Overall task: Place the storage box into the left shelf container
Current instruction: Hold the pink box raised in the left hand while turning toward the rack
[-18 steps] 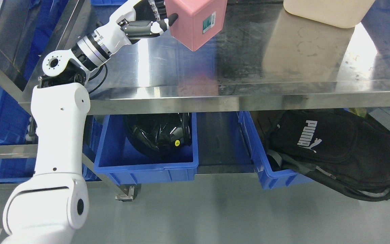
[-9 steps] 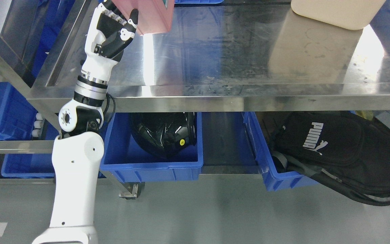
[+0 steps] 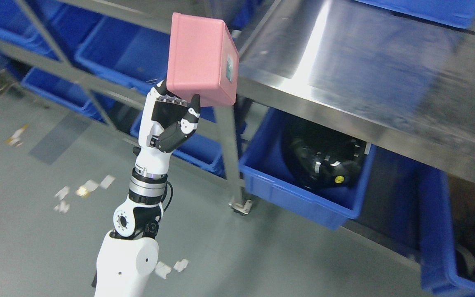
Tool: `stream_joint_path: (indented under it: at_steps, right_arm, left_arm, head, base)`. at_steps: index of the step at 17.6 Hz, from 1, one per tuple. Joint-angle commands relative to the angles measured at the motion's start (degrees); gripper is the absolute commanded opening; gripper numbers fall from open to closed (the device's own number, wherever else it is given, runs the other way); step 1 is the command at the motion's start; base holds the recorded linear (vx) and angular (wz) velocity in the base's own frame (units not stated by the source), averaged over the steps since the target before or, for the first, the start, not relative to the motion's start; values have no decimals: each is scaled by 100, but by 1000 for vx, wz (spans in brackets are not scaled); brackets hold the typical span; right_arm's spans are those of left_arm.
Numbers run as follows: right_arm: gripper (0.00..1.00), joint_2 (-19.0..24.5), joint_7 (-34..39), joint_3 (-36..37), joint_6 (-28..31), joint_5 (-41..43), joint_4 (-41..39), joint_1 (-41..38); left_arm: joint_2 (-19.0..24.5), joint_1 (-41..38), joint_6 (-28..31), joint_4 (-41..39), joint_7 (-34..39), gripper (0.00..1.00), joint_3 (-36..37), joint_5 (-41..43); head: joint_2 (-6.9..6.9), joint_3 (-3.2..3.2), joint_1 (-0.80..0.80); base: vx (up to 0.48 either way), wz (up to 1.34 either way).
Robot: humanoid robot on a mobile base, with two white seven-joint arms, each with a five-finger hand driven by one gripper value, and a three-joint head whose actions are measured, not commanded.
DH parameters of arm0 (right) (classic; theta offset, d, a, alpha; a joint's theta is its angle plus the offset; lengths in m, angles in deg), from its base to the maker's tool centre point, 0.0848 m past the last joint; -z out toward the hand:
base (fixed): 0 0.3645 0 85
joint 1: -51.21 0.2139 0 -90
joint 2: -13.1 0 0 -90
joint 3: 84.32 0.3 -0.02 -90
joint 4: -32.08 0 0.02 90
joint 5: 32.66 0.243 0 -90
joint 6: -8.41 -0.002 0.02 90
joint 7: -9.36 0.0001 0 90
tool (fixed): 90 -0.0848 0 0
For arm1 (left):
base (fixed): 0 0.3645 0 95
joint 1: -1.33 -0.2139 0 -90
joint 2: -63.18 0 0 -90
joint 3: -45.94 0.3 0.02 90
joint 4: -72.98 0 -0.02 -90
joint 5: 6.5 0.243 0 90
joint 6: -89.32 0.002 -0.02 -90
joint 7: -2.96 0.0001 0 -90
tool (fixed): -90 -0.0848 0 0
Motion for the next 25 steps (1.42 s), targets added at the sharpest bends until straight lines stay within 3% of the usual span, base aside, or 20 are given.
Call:
stream_joint_path:
  at_steps: [1,13,25]
  right_arm:
    - [100,-100,-3,26,-2,-9,-100,-53]
    - [100,-100,-3,26,-2,-9,-100,-53]
    - [100,-100,-3,26,-2,-9,-100,-53]
  left_arm:
    - [81,-627,-73,-898,6,1,726,-6]
    - [81,-804,-231,-898,6,1,541,-6]
    - [81,-1111,-249,-889,-100,2,524,-6]
  head:
    - [0,0,0]
    - [4,0,0]
    - [4,0,0]
  base:
    - [18,1377]
    - [169,1338]
    - [491,278]
